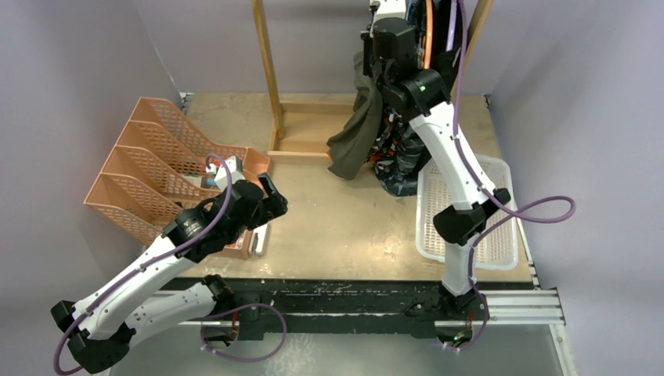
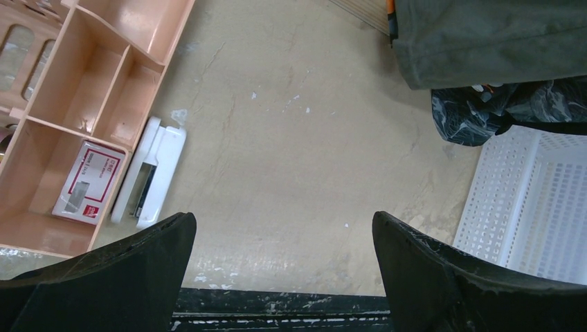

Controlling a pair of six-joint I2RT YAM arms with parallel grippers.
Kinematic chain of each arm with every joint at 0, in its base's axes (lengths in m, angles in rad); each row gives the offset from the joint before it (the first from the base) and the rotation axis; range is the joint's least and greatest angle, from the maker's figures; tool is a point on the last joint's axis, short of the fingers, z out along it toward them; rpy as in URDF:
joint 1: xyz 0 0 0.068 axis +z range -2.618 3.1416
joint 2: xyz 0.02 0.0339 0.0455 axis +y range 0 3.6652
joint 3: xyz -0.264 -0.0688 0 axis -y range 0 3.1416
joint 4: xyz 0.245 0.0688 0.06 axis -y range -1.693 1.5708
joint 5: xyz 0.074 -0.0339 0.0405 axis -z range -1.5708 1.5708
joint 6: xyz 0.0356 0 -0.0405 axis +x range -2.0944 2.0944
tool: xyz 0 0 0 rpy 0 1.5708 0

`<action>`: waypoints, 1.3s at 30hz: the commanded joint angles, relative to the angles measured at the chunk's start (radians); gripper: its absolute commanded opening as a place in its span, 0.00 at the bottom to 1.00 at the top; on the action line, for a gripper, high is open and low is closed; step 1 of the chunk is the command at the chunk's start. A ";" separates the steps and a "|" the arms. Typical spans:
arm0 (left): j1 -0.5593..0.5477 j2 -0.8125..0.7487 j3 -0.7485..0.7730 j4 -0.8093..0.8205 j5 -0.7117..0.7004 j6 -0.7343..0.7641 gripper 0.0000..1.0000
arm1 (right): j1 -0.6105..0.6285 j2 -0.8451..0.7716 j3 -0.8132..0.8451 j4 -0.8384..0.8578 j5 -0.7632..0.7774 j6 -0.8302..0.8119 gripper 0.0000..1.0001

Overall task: Remove the shorts from the hanger
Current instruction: Pick up the hanger from the clothes rod.

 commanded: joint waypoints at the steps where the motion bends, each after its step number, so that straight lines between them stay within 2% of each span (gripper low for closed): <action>1: -0.001 -0.005 -0.003 -0.010 -0.021 -0.026 0.99 | -0.002 -0.120 0.068 0.086 -0.068 0.003 0.00; 6: -0.001 -0.003 -0.019 0.015 -0.015 -0.034 0.99 | -0.004 -0.239 -0.081 0.172 -0.167 0.051 0.00; 11: -0.001 -0.003 -0.020 0.017 -0.010 -0.042 0.99 | -0.004 -0.245 -0.085 0.179 -0.199 0.085 0.00; 21: -0.001 -0.052 0.032 -0.018 -0.038 -0.044 0.99 | -0.004 -0.380 -0.283 0.279 -0.345 0.196 0.00; 30: -0.001 -0.084 0.092 -0.034 -0.084 -0.063 1.00 | -0.003 -0.614 -0.584 0.388 -0.718 0.230 0.00; 39: -0.001 -0.098 0.109 0.037 -0.057 -0.080 1.00 | -0.002 -0.905 -0.997 0.453 -0.903 0.285 0.00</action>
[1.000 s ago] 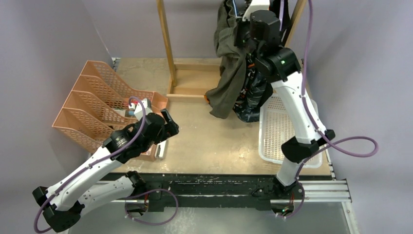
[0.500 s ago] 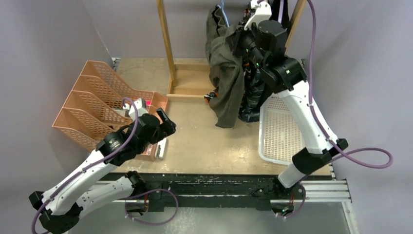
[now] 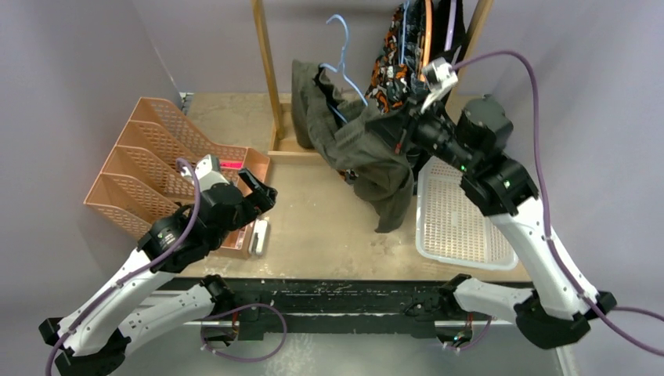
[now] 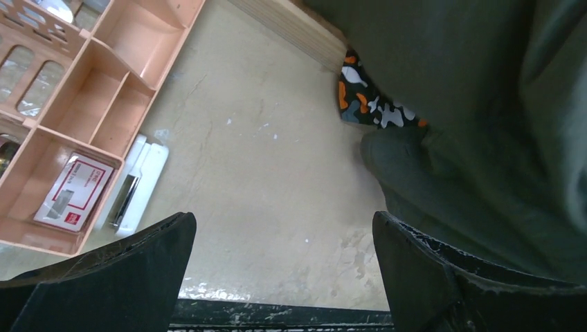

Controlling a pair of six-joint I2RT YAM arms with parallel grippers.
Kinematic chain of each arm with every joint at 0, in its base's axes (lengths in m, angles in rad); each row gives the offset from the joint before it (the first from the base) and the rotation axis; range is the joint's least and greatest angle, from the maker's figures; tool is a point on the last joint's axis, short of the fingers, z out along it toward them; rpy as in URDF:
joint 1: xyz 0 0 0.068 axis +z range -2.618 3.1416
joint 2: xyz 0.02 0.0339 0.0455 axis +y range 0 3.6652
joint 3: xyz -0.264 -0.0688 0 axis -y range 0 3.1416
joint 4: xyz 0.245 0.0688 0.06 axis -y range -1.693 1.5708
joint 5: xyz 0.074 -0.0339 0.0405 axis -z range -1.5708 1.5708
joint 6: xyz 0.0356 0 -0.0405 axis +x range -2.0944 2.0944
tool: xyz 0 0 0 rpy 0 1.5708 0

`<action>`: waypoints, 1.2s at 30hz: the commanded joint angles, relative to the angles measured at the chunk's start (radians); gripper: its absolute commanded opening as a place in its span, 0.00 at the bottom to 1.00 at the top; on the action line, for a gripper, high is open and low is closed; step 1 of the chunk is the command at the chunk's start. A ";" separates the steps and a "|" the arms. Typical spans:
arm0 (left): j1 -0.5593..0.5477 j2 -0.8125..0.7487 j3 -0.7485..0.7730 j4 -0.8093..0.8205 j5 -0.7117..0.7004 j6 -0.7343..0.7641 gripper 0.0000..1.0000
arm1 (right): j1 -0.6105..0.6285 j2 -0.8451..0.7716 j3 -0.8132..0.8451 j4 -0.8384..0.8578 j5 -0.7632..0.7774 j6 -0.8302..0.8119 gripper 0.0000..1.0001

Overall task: Remove the shorts from the hanger
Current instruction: Pick up the hanger from the clothes rod, then remove the shorts from the hanger.

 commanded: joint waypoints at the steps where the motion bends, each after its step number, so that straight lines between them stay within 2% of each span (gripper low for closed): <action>1: -0.001 -0.005 0.052 0.090 0.012 -0.014 0.98 | 0.002 -0.132 -0.157 0.166 -0.146 0.061 0.00; 7: -0.001 0.015 0.060 0.194 0.096 -0.008 0.93 | 0.003 -0.262 -0.438 0.199 -0.037 0.129 0.00; 11: -0.001 0.042 0.043 0.281 0.179 -0.012 0.92 | 0.004 -0.275 -0.580 0.233 -0.044 0.162 0.00; 15: -0.001 0.098 -0.020 0.489 0.334 -0.033 0.92 | 0.027 -0.290 -0.698 0.277 -0.045 0.206 0.00; 21: 0.000 0.265 -0.016 0.676 0.411 -0.038 0.90 | 0.088 -0.277 -0.744 0.284 -0.030 0.203 0.00; 28: -0.002 0.497 0.126 0.695 0.378 0.015 0.81 | 0.145 -0.249 -0.739 0.265 -0.014 0.201 0.00; 36: 0.000 0.501 0.112 0.793 0.354 -0.028 0.64 | 0.165 -0.262 -0.766 0.287 -0.022 0.229 0.00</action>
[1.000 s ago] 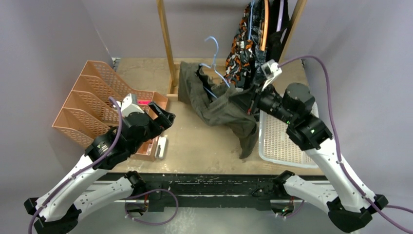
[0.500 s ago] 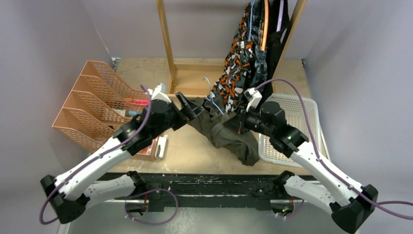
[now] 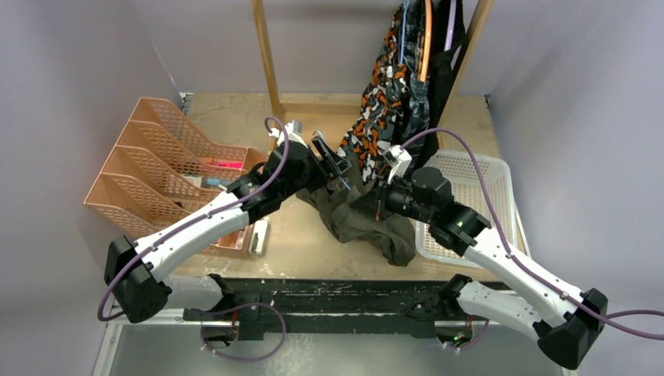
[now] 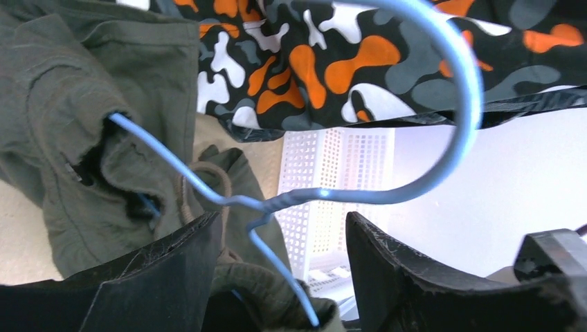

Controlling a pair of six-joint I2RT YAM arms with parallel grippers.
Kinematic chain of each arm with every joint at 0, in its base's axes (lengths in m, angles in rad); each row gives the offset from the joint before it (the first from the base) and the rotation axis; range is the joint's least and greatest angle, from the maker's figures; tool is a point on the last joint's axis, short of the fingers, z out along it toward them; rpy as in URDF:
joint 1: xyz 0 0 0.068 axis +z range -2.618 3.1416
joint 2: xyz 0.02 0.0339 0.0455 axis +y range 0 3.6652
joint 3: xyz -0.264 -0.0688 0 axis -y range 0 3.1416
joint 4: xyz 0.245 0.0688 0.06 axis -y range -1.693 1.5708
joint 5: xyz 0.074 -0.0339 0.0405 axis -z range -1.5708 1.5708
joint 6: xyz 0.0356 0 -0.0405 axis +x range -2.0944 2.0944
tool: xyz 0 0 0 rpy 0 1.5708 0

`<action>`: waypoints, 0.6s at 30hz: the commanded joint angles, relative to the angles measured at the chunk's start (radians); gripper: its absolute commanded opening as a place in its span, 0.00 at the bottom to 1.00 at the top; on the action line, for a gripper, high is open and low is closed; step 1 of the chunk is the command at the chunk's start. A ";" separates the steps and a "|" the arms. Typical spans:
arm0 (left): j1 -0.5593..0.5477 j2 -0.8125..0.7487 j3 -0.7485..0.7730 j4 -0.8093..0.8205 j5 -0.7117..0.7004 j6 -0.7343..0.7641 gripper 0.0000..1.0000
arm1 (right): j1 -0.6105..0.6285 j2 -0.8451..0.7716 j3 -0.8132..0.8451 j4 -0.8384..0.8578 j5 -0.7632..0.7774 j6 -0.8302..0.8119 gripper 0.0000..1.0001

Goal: Remove the shorts from the hanger

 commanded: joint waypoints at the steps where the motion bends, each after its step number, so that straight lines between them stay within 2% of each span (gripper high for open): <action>1: -0.001 -0.050 0.015 0.140 -0.013 -0.026 0.60 | 0.015 -0.018 -0.002 0.093 -0.014 0.023 0.00; 5: -0.001 -0.056 -0.035 0.224 0.034 -0.051 0.50 | 0.019 -0.020 -0.022 0.146 -0.086 0.014 0.00; 8: -0.001 -0.032 -0.036 0.230 0.089 -0.058 0.39 | 0.019 -0.024 -0.044 0.202 -0.126 0.043 0.00; 11: -0.001 -0.032 -0.053 0.241 0.091 -0.068 0.34 | 0.022 -0.024 -0.052 0.233 -0.135 0.060 0.00; 15: -0.001 -0.047 -0.078 0.261 0.082 -0.080 0.33 | 0.024 -0.027 -0.054 0.238 -0.129 0.061 0.00; 18: -0.001 -0.028 -0.091 0.296 0.161 -0.100 0.42 | 0.024 -0.026 -0.056 0.244 -0.114 0.071 0.00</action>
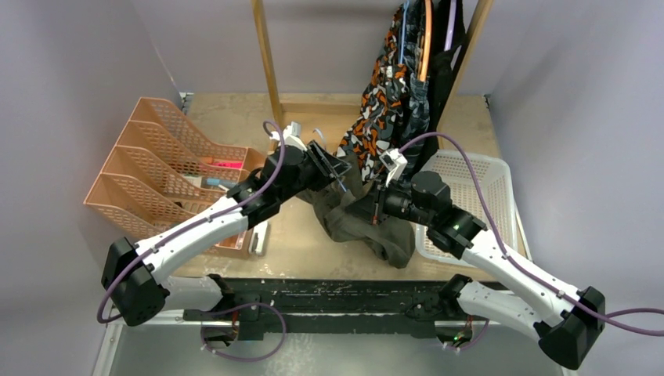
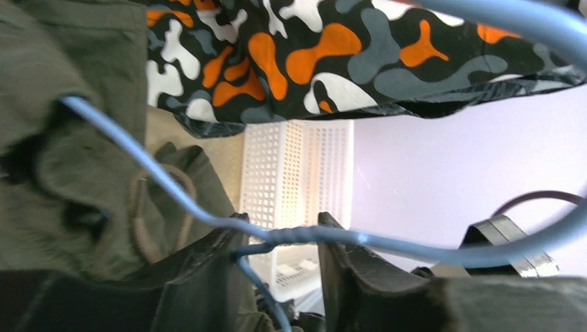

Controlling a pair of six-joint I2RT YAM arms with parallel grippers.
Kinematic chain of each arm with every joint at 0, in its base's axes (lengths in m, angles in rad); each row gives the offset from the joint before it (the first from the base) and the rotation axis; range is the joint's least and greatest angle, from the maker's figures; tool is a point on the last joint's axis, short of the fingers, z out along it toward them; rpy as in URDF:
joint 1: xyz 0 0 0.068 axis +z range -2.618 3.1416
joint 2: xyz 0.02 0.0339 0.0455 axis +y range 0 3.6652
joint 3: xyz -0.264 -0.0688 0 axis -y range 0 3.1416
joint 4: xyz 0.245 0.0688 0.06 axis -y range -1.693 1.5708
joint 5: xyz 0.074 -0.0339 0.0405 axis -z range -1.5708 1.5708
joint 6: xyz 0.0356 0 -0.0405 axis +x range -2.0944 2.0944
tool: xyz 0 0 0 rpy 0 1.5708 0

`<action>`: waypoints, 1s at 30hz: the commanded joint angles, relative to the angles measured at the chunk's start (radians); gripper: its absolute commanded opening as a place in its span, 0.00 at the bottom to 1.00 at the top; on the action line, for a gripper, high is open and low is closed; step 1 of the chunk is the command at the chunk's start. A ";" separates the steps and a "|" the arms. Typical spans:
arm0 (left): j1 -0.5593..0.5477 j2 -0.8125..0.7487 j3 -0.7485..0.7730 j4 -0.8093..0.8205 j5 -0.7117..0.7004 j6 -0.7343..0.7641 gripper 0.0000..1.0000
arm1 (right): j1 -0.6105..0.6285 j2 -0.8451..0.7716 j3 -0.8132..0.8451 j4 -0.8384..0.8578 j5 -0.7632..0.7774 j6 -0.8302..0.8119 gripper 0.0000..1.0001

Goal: Remove the shorts from the hanger

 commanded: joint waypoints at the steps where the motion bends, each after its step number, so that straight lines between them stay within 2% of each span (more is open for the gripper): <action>1: -0.007 0.005 -0.016 0.139 0.135 -0.048 0.44 | 0.013 -0.020 0.007 0.123 -0.023 0.021 0.00; 3: -0.007 0.012 -0.035 0.152 0.156 -0.059 0.44 | 0.013 -0.020 0.003 0.132 -0.011 0.036 0.00; 7: -0.008 -0.017 -0.078 0.189 0.127 -0.083 0.35 | 0.013 -0.012 -0.003 0.160 -0.018 0.054 0.00; 12: -0.007 -0.063 -0.081 0.194 0.085 -0.087 0.19 | 0.013 -0.005 -0.009 0.142 -0.010 0.050 0.00; 15: -0.007 -0.091 -0.076 0.174 0.044 -0.090 0.02 | 0.013 -0.014 -0.025 0.138 -0.009 0.057 0.00; 16: -0.007 -0.098 -0.075 0.161 0.030 -0.089 0.00 | 0.013 -0.018 -0.030 0.138 -0.010 0.060 0.00; 24: -0.008 -0.120 -0.064 0.093 -0.006 -0.053 0.00 | 0.013 -0.042 -0.056 0.133 -0.005 0.079 0.00; 27: -0.008 -0.112 -0.012 0.001 -0.033 -0.005 0.00 | 0.013 -0.035 -0.023 0.108 -0.017 0.080 0.16; 30: -0.007 -0.091 0.083 -0.170 -0.091 0.077 0.00 | 0.013 -0.025 0.046 0.051 -0.032 0.066 0.38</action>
